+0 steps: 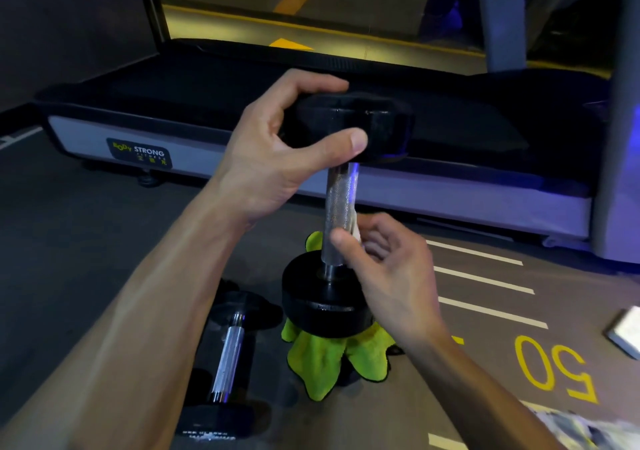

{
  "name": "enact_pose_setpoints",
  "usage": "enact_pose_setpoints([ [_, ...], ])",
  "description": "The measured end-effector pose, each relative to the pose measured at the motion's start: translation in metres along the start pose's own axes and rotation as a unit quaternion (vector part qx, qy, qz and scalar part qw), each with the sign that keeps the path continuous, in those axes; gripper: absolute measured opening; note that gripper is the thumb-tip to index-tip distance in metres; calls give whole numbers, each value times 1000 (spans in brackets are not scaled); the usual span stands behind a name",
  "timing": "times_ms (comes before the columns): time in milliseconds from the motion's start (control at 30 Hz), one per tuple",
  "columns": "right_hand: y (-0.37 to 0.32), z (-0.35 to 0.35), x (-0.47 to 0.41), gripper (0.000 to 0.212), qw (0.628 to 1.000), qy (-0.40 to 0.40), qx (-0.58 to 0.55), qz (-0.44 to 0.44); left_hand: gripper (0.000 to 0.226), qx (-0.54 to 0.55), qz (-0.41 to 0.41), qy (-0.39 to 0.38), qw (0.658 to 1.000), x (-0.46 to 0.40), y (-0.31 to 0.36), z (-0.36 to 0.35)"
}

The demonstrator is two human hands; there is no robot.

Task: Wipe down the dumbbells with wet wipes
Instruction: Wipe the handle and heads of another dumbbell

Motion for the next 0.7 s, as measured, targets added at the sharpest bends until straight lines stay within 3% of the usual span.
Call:
enact_pose_setpoints([
  [233,-7,51,-6,8,998,32,-45,3,48,-2,10,13,1000,0,1,1],
  [367,-3,58,-9,12,982,52,-164,-79,44,2,14,16,1000,2,-1,3],
  [533,6,53,-12,9,964,80,-222,-120,47,-5,8,11,1000,5,1,2],
  [600,10,44,-15,7,968,82,-212,-110,49,-9,6,13,1000,5,2,0],
  [700,12,21,-11,11,986,6,-135,-95,47,-5,5,15,1000,3,3,-2],
])
Point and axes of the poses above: each hand's wrist, its own x-axis away from the middle knuckle, its own z-axis out of the back of the hand, y = z × x, the point moved 6 cm from there along -x, towards the middle knuckle, and after that the axes turned 8 degrees about -x, right-handed, at the moved point
